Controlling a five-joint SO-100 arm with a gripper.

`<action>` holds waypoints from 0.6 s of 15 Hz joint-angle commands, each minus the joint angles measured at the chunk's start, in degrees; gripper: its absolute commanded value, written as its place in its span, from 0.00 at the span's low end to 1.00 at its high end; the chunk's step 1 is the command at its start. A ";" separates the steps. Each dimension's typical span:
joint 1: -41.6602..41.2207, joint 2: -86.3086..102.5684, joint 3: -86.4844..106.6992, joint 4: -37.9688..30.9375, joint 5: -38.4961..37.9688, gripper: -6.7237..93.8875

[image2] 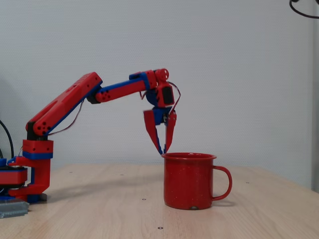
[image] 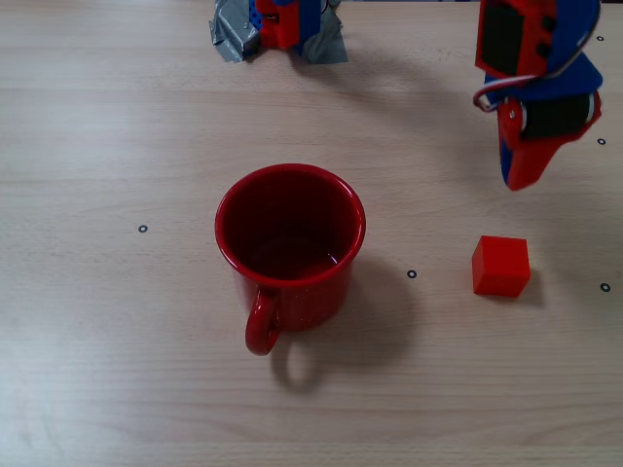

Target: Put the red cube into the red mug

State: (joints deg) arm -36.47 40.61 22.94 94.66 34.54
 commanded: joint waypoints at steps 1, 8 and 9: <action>0.88 3.87 0.53 -3.08 1.05 0.07; 1.41 2.20 1.93 -8.17 -1.14 0.14; 1.41 2.11 2.02 -8.00 -1.41 0.24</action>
State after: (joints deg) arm -35.51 38.85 25.58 87.19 33.66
